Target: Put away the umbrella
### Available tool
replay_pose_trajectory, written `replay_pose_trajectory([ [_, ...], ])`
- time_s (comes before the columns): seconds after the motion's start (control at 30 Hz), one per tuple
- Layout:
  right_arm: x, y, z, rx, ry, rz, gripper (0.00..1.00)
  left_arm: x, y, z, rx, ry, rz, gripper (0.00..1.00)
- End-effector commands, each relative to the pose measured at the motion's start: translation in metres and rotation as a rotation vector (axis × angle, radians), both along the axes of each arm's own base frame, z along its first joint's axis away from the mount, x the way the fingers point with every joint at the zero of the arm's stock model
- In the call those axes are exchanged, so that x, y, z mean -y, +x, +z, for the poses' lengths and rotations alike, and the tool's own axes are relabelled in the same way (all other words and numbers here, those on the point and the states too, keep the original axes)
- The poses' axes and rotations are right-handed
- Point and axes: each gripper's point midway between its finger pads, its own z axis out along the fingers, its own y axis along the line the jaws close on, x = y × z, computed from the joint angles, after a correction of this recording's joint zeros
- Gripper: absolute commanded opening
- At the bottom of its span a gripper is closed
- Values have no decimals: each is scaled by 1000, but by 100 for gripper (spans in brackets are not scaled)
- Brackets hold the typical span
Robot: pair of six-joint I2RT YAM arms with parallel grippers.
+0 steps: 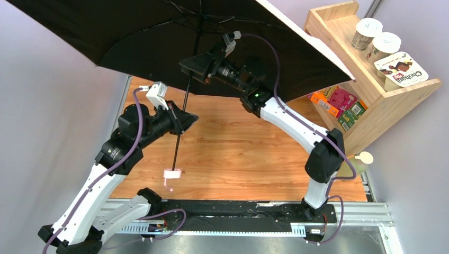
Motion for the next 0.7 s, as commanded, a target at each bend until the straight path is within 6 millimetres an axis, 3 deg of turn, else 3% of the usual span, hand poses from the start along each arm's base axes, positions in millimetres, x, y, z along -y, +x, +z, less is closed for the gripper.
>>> replay_pose_trajectory([
  [0.0,17,23,-26,-33,-375,-360,78,-30,20,25,157,108,152,0],
  [0.1,25,41,-27,-61,-412,-482,83,-38,30,29,193,132,212,0],
  [0.3,14,69,-18,-132,-360,-548,86,-30,35,39,236,111,193,0],
  [0.5,10,95,9,-140,-245,-606,92,-29,37,28,232,127,190,0],
  [0.53,10,98,19,-120,-228,-611,92,-29,36,23,219,142,189,0],
  [0.67,17,121,28,-102,-188,-722,88,-28,32,15,198,151,170,0],
])
